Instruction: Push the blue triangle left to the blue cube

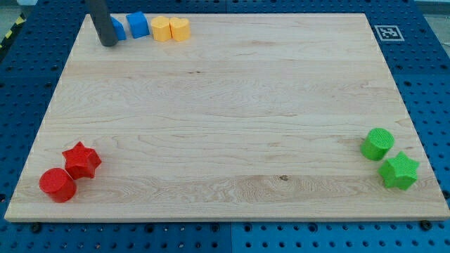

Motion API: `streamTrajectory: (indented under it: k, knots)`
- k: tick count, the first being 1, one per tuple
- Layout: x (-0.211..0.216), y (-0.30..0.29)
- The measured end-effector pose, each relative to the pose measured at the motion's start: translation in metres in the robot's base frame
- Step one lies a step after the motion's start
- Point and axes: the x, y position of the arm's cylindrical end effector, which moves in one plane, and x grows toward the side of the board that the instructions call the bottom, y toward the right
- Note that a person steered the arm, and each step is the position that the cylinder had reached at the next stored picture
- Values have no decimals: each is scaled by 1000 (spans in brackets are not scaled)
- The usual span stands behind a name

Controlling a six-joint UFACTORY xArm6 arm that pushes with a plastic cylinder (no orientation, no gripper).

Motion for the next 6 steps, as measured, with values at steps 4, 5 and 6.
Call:
streamTrajectory:
  k: [4,5,6]
  knots:
    - [-3,-1]
    - [-3,-1]
    - [18,-14]
